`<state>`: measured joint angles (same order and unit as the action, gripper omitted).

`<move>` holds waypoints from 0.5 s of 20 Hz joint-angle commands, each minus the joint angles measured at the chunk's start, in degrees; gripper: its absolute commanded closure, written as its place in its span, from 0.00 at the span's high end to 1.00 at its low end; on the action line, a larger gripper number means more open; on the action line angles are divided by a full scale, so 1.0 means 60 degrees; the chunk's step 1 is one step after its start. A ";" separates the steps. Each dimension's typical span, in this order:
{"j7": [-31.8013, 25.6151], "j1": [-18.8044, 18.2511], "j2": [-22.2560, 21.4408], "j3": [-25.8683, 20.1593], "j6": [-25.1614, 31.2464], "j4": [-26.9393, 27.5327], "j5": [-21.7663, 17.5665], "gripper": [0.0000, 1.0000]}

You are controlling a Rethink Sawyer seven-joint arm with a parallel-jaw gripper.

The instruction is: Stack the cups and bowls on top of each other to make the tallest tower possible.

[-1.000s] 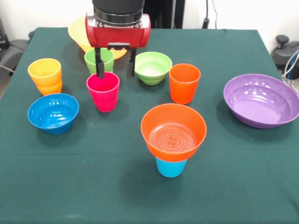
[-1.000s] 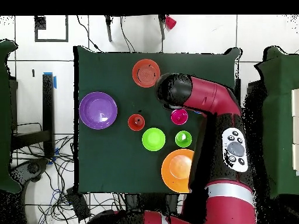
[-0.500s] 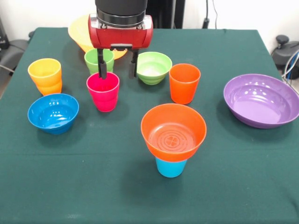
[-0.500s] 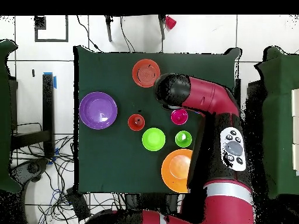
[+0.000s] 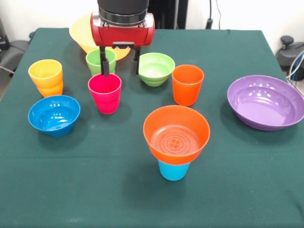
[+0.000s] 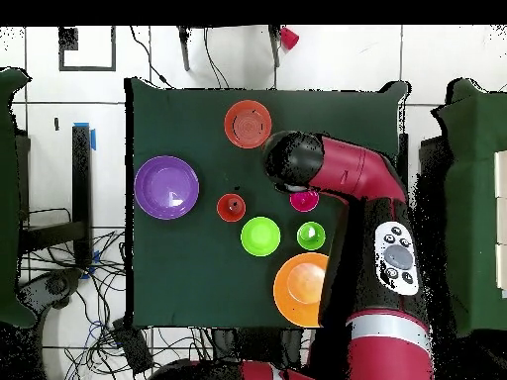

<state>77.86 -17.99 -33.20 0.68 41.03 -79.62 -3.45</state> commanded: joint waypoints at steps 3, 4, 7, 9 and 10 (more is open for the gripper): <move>0.0445 -0.0362 0.0563 -0.0459 0.0126 -0.0663 -0.0435 1.00; 0.0426 -0.0399 0.0650 -0.0460 0.0251 -0.0551 -0.0423 1.00; 0.0290 -0.0822 0.0935 -0.0838 0.0641 -0.0413 -0.0018 1.00; 0.0186 -0.0879 0.1012 -0.0862 0.0628 -0.0311 -0.0117 1.00; 0.0200 -0.0862 0.1036 -0.0826 0.0655 -0.0250 -0.0181 1.00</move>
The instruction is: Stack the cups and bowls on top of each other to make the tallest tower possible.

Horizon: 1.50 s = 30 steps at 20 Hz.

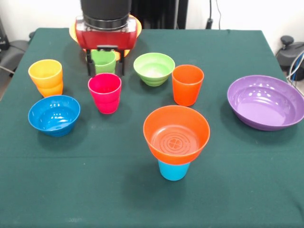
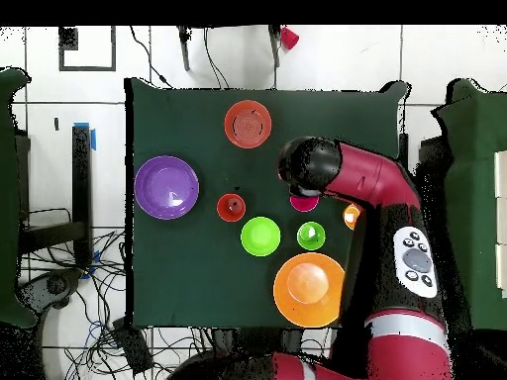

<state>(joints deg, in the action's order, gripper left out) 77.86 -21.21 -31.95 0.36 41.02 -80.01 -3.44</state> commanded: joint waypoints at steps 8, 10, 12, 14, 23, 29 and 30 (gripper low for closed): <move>0.0057 -0.0117 0.1175 -0.0439 0.0161 0.0319 -0.0899 1.00; 0.0128 -0.0044 0.1174 -0.0362 0.0159 0.0349 -0.0922 1.00; 0.0233 0.0166 0.1125 -0.0273 0.0225 0.0411 -0.1011 1.00; 0.0158 0.0234 0.1137 -0.0288 0.0113 0.0458 -0.1135 1.00; 0.0250 0.0286 0.1446 -0.0378 0.0310 0.0988 -0.1128 1.00; 0.0258 0.0204 0.1708 -0.0482 0.0094 0.1157 -0.1065 1.00; 0.0281 0.0203 0.1720 -0.0498 0.0102 0.1157 -0.1031 1.00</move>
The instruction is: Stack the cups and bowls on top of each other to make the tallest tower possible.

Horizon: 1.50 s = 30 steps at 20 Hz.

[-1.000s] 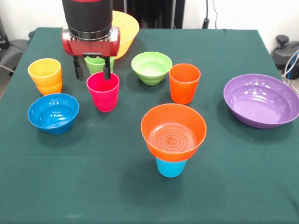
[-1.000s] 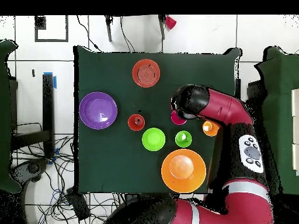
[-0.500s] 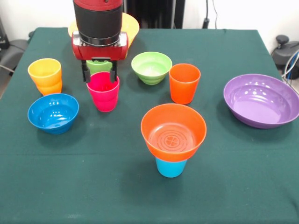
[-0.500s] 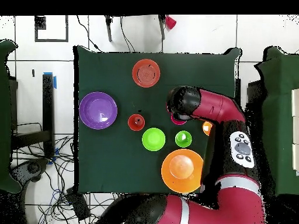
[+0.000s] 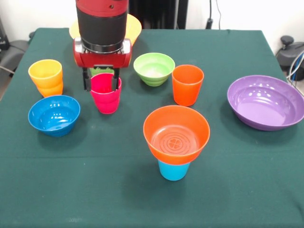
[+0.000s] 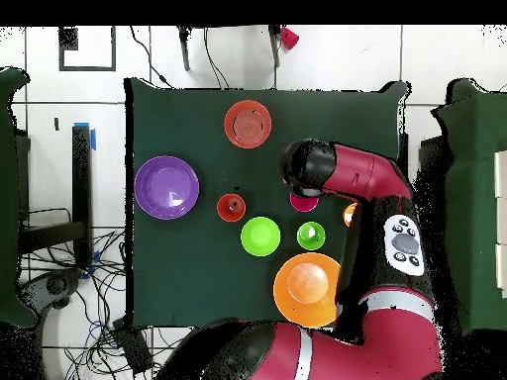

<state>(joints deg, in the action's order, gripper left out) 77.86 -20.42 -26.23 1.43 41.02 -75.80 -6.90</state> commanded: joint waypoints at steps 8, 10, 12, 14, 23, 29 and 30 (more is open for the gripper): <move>0.0365 0.0039 0.0768 -0.0725 0.0057 0.0374 -0.0311 1.00; 0.0475 0.0046 0.0915 -0.0690 0.0041 0.0501 -0.0273 1.00; 0.0506 0.0021 0.0965 -0.0684 -0.0079 0.0472 -0.0276 1.00; 0.0391 -0.0075 0.0827 -0.0701 -0.0222 0.0283 -0.0324 1.00; -0.0207 -0.0197 -0.1501 -0.0623 0.1236 -0.1077 -0.0065 1.00; -0.0318 -0.0269 -0.1752 -0.0661 0.1280 -0.1101 -0.0249 1.00; -0.0277 -0.0286 -0.1777 -0.0655 0.1339 -0.1102 -0.0242 1.00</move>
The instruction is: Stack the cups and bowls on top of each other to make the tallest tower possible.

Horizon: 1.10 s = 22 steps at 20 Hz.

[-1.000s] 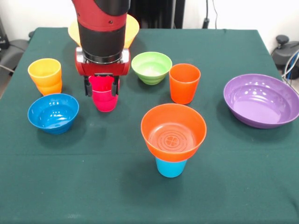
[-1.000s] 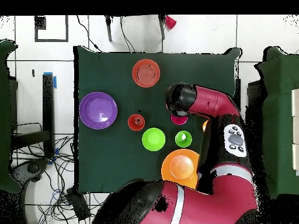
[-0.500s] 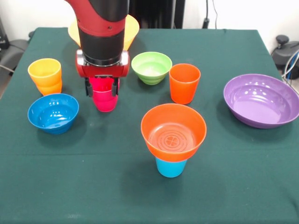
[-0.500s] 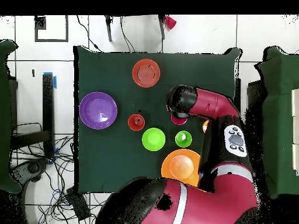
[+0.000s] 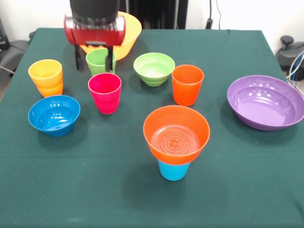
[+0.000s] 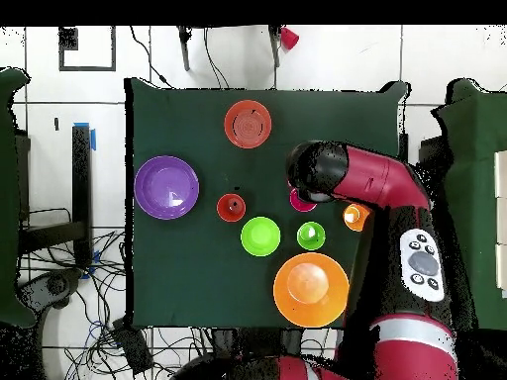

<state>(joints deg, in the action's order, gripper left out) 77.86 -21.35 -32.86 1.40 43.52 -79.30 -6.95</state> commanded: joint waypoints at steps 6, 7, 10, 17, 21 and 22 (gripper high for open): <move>-0.0518 -0.0226 -0.1026 -0.0719 0.0755 -0.0803 -0.0426 1.00; -0.0487 -0.0237 -0.1005 -0.0714 0.0666 -0.0834 -0.0463 1.00; -0.0465 -0.0400 -0.0859 -0.0844 0.0084 -0.1054 -0.0529 1.00; -0.0699 -0.0639 -0.0829 -0.0879 -0.0225 -0.1131 -0.0819 1.00; -0.0587 -0.0735 -0.0553 -0.0897 -0.0562 -0.1116 -0.0952 1.00; -0.0576 -0.0749 -0.0527 -0.0915 -0.0626 -0.1124 -0.0980 1.00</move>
<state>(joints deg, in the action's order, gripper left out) 77.86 -25.27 -39.48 1.27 43.26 -80.11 -7.84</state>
